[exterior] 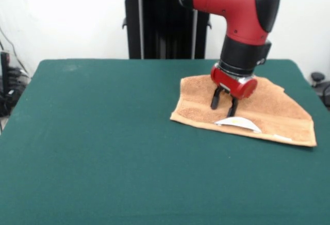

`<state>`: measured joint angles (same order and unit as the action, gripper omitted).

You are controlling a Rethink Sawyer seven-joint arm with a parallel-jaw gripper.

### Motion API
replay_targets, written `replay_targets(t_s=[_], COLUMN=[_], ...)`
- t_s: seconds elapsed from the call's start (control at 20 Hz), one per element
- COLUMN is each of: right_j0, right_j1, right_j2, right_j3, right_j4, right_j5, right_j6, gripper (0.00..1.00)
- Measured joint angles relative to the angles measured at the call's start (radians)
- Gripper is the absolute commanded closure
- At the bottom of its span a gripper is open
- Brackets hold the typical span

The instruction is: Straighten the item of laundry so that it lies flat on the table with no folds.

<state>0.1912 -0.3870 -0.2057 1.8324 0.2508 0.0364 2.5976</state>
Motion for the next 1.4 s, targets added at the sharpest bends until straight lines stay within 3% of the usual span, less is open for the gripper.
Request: replay_targets(t_s=[0.15,0.2,1.4], right_j0=[0.0,0.0,0.064], right_j1=[0.0,0.001,0.014], right_j2=[0.001,0.0,-0.058], right_j3=[0.0,0.001,0.014], right_j4=[-0.008,-0.014,0.033], right_j5=[-0.007,-0.017,-0.091], right_j6=[0.0,0.0,0.0], gripper=[0.0,1.0,1.0])
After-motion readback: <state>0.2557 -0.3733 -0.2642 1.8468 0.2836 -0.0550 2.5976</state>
